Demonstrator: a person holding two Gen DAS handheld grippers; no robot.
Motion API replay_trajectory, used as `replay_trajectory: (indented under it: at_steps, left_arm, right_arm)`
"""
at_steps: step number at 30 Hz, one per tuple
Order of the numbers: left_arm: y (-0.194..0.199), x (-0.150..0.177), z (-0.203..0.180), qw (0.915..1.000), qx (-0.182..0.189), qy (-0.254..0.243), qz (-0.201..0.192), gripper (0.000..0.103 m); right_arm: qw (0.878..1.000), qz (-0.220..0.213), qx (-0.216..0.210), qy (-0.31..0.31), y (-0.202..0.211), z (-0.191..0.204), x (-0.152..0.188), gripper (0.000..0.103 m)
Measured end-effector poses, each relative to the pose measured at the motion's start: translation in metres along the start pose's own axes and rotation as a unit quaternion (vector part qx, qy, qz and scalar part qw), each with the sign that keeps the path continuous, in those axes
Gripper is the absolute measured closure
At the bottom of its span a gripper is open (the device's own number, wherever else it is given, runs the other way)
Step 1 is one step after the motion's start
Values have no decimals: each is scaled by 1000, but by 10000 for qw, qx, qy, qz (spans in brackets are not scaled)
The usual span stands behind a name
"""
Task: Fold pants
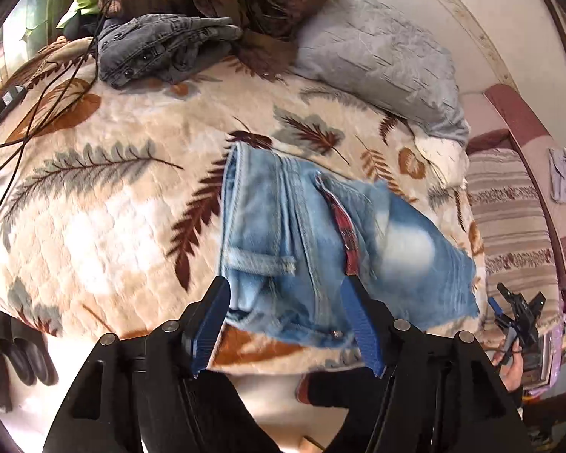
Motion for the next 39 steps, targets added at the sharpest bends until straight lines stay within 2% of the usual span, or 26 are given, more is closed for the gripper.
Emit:
replay_trajectory:
  at_steps: [3, 6, 7, 8, 9, 10, 12, 14, 16, 17, 19, 21, 23, 24, 25, 26, 27, 29, 30, 32, 34, 36, 39]
  left_arm:
    - [-43, -21, 10, 9976, 73, 418, 540, 42]
    - [-81, -30, 15, 9908, 286, 855, 1013, 45]
    - [-87, -31, 14, 9888, 372, 957, 1084, 57]
    - [-86, -31, 9, 9888, 439, 943, 1066, 80]
    - [-82, -31, 2, 9897, 547, 848, 1014, 85]
    - [-75, -31, -4, 9912, 675, 716, 882, 86]
    - [-65, -24, -14, 9958, 620, 380, 562, 86]
    - [-70, -11, -14, 9975, 333, 184, 598, 86]
    - [-91, 1, -3, 9956, -2, 275, 896, 86]
    - [-100, 5, 5, 9931, -50, 466, 1071, 87]
    - [-96, 6, 17, 9901, 98, 861, 1106, 87]
    - [-81, 0, 19, 9909, 240, 944, 924, 86]
    - [-57, -4, 14, 9942, 228, 804, 680, 83]
    - [-43, -3, 9, 9956, 236, 700, 575, 79]
    - [-26, 2, 4, 9966, 271, 630, 466, 68]
    - [-12, 7, -2, 9974, 320, 545, 357, 58]
    - [1, 15, -11, 9977, 428, 453, 268, 54]
    - [22, 32, -21, 9967, 739, 310, 153, 33]
    - [25, 42, -23, 9957, 864, 322, 127, 28]
    - [18, 58, -24, 9939, 1009, 347, 287, 27]
    - [-8, 64, -20, 9924, 979, 486, 573, 27]
    - [-34, 61, -16, 9904, 986, 672, 697, 28]
    - [-68, 56, -10, 9903, 752, 873, 776, 30]
  right_arm:
    - [9995, 187, 195, 168, -45, 8, -12, 35]
    - [9978, 432, 366, 348, -87, 14, -13, 35]
    - [9968, 441, 448, 485, -97, 18, -12, 37]
    - [9956, 452, 469, 674, -104, 23, -11, 43]
    - [9937, 502, 424, 913, -110, 30, -11, 88]
    - [9915, 522, 402, 1122, -112, 39, -14, 99]
    - [9903, 122, 184, 1369, -98, 57, -25, 99]
    - [9915, -109, 55, 1299, -92, 59, -37, 99]
    - [9909, 247, 438, 1246, -115, 44, -37, 98]
    - [9890, 500, 660, 1229, -128, 35, -33, 98]
    - [9865, 771, 908, 1124, -141, 23, -24, 89]
    - [9920, 526, 728, 884, -126, 23, -25, 87]
    - [9967, 274, 413, 636, -98, 24, -28, 83]
    - [9977, 192, 298, 575, -83, 25, -27, 71]
    - [9982, 143, 217, 533, -69, 25, -23, 59]
    - [9987, 112, 137, 483, -54, 24, -19, 56]
    - [9991, 92, 49, 421, -39, 22, -12, 54]
    - [9996, 118, -77, 227, -16, 15, 5, 50]
    - [9998, 171, -101, 69, -9, 9, 15, 40]
    - [9989, 382, -114, -266, -5, -2, 35, 37]
    - [9966, 541, -166, -596, -7, -12, 50, 37]
    - [9951, 580, -86, -793, -12, -19, 59, 37]
    - [9926, 445, -213, -1108, -26, -22, 61, 37]
Point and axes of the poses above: each gripper's, at about its wrist camera, not at the fingertips, and y roughly against the way its jaws point, z to its left, x to its underside, the point moved 3 cm from there along -y, roughly the way its jaws point, and after that the axes turned 9 degrees about -z, right-handed, at the moved point
